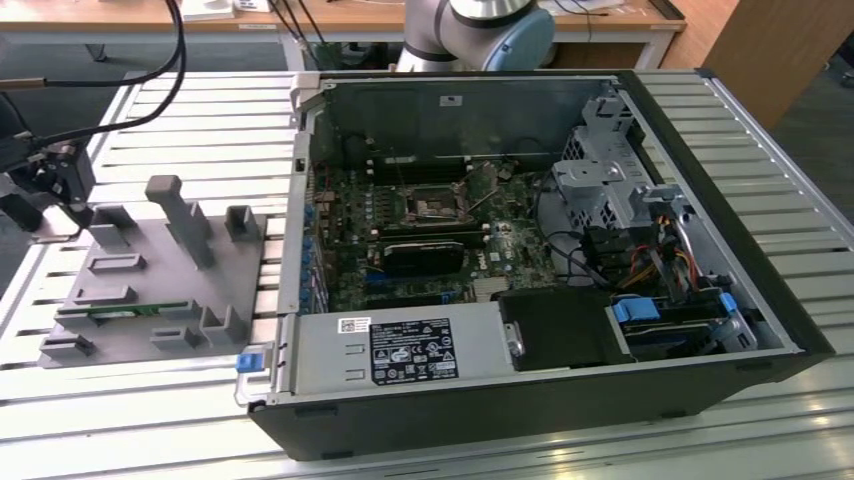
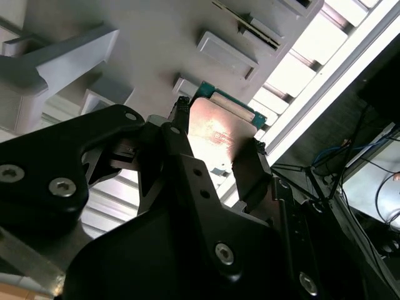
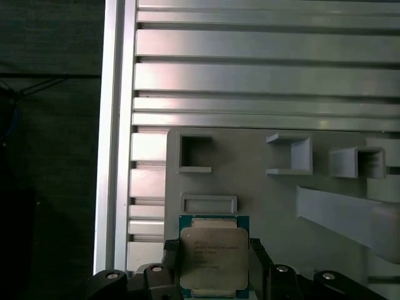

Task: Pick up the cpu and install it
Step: 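Pick up the cpu and move it towards the insertion slot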

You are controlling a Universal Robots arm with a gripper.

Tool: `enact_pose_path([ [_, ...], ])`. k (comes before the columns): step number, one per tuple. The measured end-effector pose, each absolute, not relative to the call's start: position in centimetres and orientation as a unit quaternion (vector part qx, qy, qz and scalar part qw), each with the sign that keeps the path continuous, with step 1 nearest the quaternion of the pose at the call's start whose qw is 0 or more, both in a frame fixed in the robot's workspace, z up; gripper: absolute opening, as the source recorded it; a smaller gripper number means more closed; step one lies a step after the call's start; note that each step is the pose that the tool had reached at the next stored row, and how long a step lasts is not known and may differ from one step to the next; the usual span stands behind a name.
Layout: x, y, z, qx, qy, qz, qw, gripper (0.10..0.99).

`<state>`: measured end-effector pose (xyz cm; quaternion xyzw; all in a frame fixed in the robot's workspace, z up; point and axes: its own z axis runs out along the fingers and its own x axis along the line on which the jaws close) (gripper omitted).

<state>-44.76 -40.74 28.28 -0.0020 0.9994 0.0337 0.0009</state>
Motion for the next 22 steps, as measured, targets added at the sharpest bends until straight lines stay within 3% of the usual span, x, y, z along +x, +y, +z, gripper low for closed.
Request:
enact_pose_path([
  [22,-44.8,-40.5,32.2,-0.002,0.999,0.034,0.001,0.525],
])
